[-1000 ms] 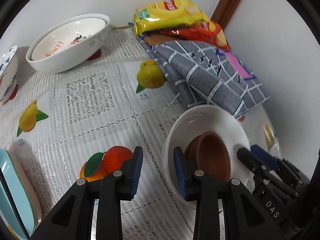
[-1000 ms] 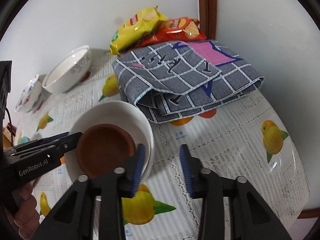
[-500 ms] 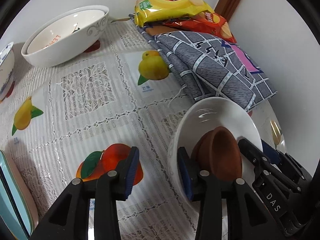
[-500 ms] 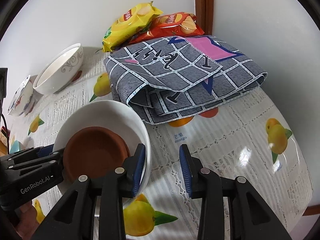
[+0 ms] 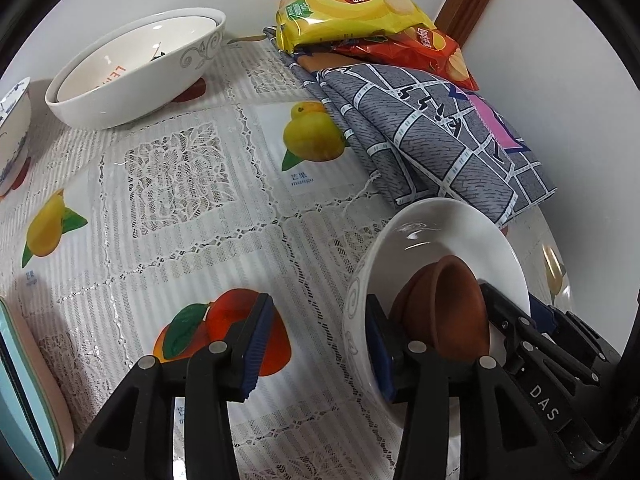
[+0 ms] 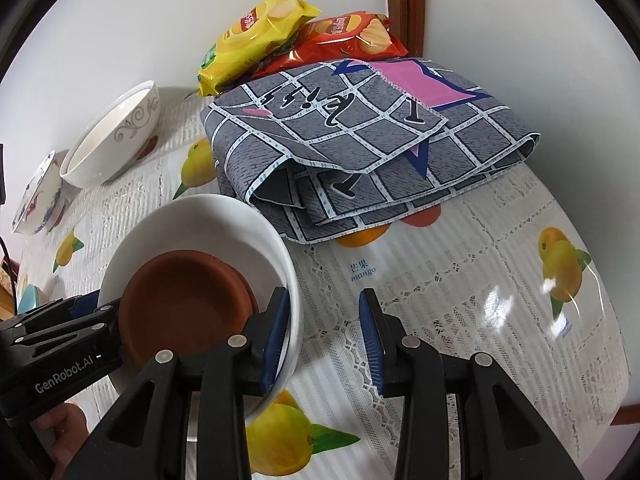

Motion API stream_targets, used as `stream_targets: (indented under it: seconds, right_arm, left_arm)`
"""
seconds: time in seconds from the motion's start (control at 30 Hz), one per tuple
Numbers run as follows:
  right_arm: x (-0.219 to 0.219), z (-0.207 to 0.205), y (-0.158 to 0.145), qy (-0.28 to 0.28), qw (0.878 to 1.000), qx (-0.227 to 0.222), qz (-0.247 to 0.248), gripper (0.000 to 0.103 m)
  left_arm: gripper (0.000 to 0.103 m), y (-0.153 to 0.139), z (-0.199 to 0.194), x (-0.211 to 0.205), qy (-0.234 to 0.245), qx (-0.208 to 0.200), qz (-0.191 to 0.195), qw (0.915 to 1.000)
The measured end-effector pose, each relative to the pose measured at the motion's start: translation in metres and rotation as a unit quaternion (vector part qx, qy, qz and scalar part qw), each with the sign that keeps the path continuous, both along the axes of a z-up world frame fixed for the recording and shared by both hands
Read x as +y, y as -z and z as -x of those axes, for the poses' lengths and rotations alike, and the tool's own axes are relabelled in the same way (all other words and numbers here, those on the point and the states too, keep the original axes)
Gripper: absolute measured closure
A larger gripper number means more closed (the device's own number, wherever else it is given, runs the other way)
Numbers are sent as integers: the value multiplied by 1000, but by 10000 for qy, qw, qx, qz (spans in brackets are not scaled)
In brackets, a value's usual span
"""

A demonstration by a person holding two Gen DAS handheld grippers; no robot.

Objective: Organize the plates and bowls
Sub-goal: 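Close both grippers on the rim of the white bowl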

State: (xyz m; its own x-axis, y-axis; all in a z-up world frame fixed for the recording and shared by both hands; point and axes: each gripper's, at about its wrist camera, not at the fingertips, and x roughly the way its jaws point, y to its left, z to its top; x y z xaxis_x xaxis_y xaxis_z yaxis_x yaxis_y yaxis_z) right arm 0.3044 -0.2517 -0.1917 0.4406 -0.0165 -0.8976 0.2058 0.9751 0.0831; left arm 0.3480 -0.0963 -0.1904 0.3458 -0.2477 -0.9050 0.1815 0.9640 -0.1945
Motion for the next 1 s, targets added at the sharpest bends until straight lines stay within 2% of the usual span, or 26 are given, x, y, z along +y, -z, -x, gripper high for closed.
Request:
stream_targets:
  seconds: [0.17, 0.33, 0.43, 0.5, 0.8, 1.0]
  right_arm:
    - [0, -1, 1, -25, 10000, 20, -81, 71]
    - [2, -3, 1, -123, 9998, 38, -142, 75]
    - [2, -2, 1, -160, 9994, -29, -308, 84]
    - [4, -1, 2, -143, 9990, -83, -426, 90]
    - [7, -4, 2, -130, 9992, -48, -371, 93]
    - [7, -2, 2, -66, 9993, -95, -345, 94]
  left_arm:
    - [62, 0, 0, 1, -51, -14, 74, 10000]
    - [76, 1, 1, 0, 20, 16, 295, 9996]
    - [86, 1, 2, -4, 107, 11, 410, 9991]
    - [88, 1, 2, -5, 134, -2, 410, 9991]
    - [88, 1, 3, -7, 135, -64, 304, 9994]
    - [91, 2, 5, -5, 61, -84, 371, 9993]
